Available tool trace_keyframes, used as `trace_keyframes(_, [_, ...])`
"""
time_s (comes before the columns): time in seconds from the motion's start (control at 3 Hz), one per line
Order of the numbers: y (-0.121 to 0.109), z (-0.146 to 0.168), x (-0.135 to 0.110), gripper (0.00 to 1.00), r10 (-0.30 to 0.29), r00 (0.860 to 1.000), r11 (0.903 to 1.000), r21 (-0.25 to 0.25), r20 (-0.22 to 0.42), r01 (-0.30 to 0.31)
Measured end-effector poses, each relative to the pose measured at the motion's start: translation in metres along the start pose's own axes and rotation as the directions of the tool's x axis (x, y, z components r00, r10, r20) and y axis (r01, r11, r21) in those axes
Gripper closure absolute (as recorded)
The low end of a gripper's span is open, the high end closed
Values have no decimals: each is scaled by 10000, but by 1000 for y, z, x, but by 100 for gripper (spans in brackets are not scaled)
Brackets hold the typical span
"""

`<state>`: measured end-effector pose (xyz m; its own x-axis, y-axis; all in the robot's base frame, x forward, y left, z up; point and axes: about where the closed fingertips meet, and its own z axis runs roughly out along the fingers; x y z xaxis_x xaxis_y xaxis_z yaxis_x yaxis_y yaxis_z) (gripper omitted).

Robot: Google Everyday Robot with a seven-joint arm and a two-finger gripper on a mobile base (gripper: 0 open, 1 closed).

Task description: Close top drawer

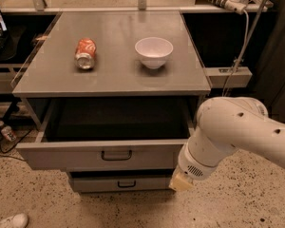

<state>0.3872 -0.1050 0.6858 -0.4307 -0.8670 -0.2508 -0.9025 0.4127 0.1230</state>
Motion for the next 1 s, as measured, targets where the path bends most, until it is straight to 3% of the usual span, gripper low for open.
trace_keyframes(0.33, [-24, -9, -13, 89, 89, 9999, 9997, 247, 59, -90])
trace_keyframes(0.67, [-49, -17, -29, 100, 93, 9999, 9989, 453, 108, -98])
trace_keyframes(1.0, [-67, -14, -41, 100, 89, 10000, 9987, 510, 24, -90])
